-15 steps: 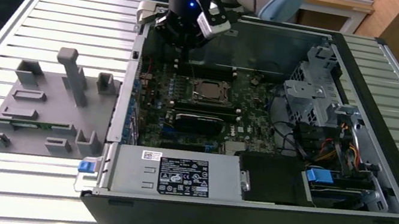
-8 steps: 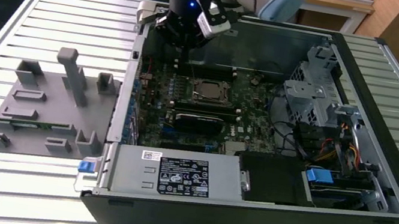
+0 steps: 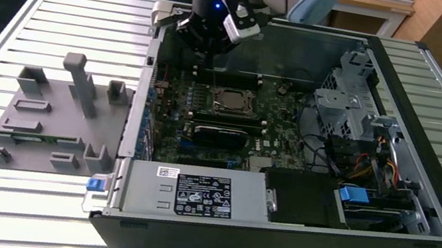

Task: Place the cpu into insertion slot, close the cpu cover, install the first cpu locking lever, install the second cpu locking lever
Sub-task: 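Install the first cpu locking lever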

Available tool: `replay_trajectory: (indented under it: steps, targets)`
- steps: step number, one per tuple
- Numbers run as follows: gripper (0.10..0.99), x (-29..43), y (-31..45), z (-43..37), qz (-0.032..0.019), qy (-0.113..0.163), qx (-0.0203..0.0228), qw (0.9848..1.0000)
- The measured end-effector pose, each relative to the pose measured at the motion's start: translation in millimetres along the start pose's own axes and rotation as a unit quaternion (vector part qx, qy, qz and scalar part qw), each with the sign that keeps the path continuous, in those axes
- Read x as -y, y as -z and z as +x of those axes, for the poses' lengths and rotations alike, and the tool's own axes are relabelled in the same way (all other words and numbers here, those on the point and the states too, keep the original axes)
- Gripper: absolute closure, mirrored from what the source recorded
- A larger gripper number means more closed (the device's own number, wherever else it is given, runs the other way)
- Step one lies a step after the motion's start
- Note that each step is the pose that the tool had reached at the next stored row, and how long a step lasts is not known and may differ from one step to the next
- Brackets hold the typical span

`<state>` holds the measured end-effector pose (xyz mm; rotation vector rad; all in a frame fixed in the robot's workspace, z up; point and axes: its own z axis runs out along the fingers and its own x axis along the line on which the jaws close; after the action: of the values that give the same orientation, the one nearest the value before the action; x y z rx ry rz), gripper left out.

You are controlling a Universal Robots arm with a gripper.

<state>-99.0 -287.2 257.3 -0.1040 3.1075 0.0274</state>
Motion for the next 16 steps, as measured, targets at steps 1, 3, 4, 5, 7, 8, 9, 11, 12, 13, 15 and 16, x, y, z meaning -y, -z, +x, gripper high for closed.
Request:
replay_trajectory:
  steps: [1, 3, 4, 5, 7, 8, 9, 11, 12, 13, 15, 16]
  targets:
    - [0.980, 0.1, 0.0, -0.9, 0.0000, 0.000, 0.0000, 1.0000]
    - [0.980, 0.2, -0.1, -2.9, 0.0000, 0.000, 0.0000, 1.0000]
    - [0.980, 0.3, -0.1, -3.8, 0.0000, 0.000, 0.0000, 1.0000]
    - [0.980, 0.3, -0.2, -4.9, 0.0000, 0.000, 0.0000, 1.0000]
    - [0.980, 0.5, -0.3, -7.2, 0.0000, 0.000, 0.0000, 1.0000]
    - [0.980, 0.6, -0.3, -8.4, 0.0000, 0.000, 0.0000, 1.0000]
    - [0.980, 0.6, -0.3, -9.6, 0.0000, 0.000, 0.0000, 1.0000]
    - [0.980, 0.8, -0.4, -12.0, 0.0000, 0.000, 0.0000, 1.0000]
    - [0.980, 0.9, -0.5, -13.2, 0.0000, 0.000, 0.0000, 1.0000]
    - [0.980, 1.0, -0.5, -14.3, 0.0000, 0.000, 0.0000, 1.0000]
    - [0.980, 1.1, -0.6, -16.2, 0.0000, 0.000, 0.0000, 1.0000]
    - [0.980, 1.2, -0.6, -17.1, 0.0000, 0.000, 0.0000, 1.0000]
